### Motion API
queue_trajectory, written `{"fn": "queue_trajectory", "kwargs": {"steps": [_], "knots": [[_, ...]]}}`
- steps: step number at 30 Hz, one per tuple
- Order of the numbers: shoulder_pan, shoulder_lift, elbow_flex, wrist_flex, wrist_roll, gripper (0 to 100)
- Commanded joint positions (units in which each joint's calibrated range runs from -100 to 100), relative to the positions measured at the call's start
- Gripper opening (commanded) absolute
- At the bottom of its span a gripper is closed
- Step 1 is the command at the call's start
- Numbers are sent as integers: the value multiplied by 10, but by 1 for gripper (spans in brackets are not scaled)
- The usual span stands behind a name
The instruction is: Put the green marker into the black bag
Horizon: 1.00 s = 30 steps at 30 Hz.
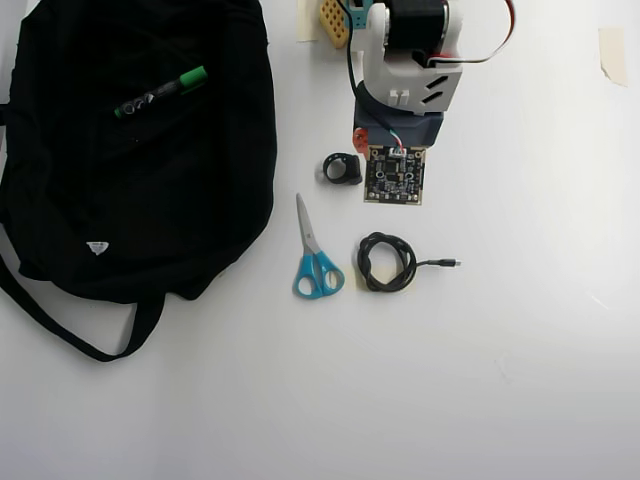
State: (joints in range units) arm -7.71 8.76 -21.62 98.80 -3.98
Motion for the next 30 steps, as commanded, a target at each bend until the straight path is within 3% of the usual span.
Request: {"fn": "queue_trajectory", "kwargs": {"steps": [1, 9, 21, 30], "knots": [[-2, -25, -33, 5, 2, 2], [-4, -168, -46, 0, 4, 2], [-30, -220, 40, -47, -2, 2], [-34, -409, 316, -190, -25, 2]]}}
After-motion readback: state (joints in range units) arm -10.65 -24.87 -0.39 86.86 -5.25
